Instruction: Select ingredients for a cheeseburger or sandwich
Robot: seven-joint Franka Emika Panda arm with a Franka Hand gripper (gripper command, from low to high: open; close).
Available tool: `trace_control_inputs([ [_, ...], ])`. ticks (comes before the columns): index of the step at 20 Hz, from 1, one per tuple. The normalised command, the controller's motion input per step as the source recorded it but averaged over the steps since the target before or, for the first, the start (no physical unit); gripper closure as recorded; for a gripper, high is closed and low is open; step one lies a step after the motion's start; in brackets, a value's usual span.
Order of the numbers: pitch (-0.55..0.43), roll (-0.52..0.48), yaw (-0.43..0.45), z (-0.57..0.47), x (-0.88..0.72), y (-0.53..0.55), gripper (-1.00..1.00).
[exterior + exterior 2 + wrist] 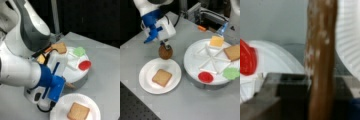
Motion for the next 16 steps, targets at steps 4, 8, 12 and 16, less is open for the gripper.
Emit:
trace_control_inputs([
  [4,0.051,0.214,0.084,-0.10,0.51,-0.22,1.00],
  [8,0.052,0.219,0.080,-0.12,0.36,-0.25,1.00],
  [12,0.001,0.222,0.110,-0.18,0.34,-0.29,1.00],
  [16,-0.048,0.225,0.132,-0.22,0.40,-0.27,1.00],
])
